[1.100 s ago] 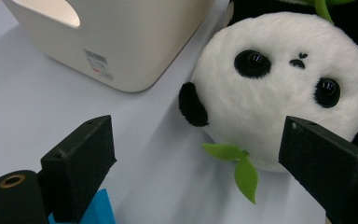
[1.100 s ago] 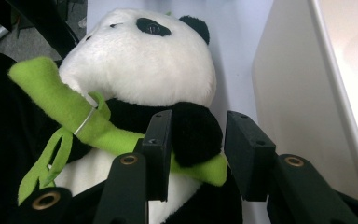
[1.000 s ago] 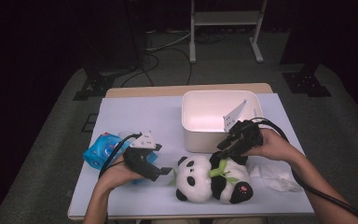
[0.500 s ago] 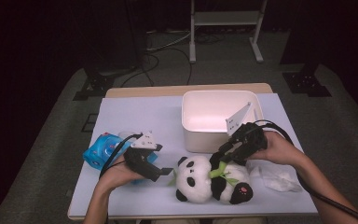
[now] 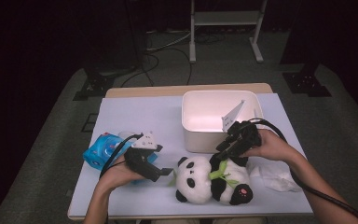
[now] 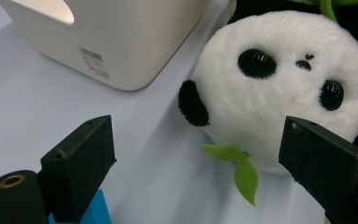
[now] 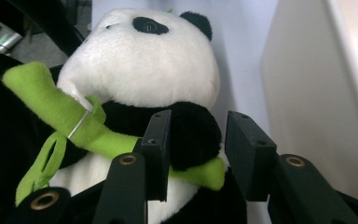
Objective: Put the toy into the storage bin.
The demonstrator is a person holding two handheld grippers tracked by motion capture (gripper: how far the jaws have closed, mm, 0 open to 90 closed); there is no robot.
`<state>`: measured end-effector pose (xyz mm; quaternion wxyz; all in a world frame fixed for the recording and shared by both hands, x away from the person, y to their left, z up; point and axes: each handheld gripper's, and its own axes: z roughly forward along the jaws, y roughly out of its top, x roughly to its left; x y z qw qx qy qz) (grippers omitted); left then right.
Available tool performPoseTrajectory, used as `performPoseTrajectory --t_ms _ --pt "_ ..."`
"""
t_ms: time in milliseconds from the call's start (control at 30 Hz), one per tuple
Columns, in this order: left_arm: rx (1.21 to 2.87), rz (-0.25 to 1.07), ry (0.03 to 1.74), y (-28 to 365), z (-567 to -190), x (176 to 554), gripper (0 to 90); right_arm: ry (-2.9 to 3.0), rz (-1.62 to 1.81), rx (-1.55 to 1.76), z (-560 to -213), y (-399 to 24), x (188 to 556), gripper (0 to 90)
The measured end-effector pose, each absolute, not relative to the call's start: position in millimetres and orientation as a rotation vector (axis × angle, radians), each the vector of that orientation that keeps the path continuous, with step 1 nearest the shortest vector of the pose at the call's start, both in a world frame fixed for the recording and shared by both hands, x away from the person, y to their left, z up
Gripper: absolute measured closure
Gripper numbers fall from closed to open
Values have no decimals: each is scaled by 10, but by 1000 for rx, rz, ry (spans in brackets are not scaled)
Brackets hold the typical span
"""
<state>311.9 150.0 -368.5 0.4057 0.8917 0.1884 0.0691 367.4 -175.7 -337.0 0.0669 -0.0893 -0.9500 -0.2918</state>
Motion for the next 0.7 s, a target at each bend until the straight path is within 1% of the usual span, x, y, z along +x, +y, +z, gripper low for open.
performPoseTrajectory --t_ms 133,300,400,500,600,700 --pt "2244 179 475 1501 -3676 3111 96 -2855 -844 -287 -3393 -1733 3664 605" --pt "2245 179 475 1498 -3671 3108 96 -2843 -829 -290 -3426 -1708 3647 638" --pt "2246 179 475 1496 -3678 3112 96 -2827 -819 -317 -3448 -1701 3655 685" --pt "2245 178 475 1498 -3678 3113 96 -2854 -809 -290 -3450 -1683 3628 760" --pt "2240 175 479 1507 -3679 3112 96 -2891 -806 -260 -3407 -1675 3594 788" --pt "2238 175 482 1513 -3680 3115 96 -2878 -828 -239 -3348 -1692 3558 796"
